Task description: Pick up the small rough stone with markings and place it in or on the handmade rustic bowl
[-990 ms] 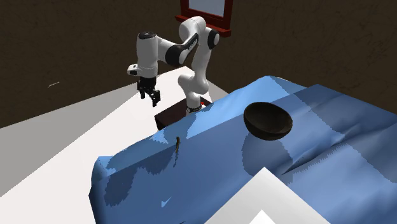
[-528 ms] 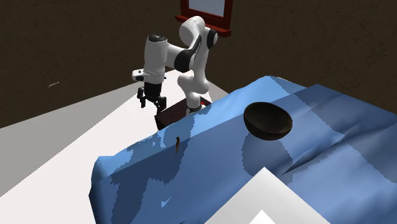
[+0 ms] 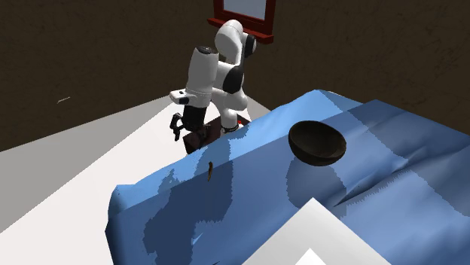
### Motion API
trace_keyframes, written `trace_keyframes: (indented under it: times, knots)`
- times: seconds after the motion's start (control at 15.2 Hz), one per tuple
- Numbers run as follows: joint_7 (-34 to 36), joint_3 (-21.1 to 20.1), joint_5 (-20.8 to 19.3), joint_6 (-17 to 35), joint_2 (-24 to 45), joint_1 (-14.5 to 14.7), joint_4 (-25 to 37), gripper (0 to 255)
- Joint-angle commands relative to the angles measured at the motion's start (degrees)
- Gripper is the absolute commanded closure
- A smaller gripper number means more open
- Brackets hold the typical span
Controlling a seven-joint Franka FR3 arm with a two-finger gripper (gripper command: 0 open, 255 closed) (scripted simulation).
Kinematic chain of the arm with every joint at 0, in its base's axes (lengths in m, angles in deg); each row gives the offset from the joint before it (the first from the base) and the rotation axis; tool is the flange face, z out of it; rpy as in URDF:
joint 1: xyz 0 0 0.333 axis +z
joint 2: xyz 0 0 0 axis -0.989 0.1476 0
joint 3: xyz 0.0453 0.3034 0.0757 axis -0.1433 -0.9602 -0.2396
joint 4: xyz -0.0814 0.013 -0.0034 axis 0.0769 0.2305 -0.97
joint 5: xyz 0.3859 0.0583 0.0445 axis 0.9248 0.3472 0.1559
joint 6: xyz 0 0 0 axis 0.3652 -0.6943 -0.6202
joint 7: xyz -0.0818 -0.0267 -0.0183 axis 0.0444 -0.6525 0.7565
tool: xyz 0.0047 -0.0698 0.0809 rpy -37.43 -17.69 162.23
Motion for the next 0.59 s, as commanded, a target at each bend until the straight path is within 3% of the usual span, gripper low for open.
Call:
trace_keyframes:
  times: [0.0, 0.53]
  knots:
    - [-0.39, -1.54, -0.73, 1.32, 1.24, 0.97, 1.64, 0]
    - [-1.15, -7.8, -5.31, 8.03, 6.36, 4.15, 6.03, 0]
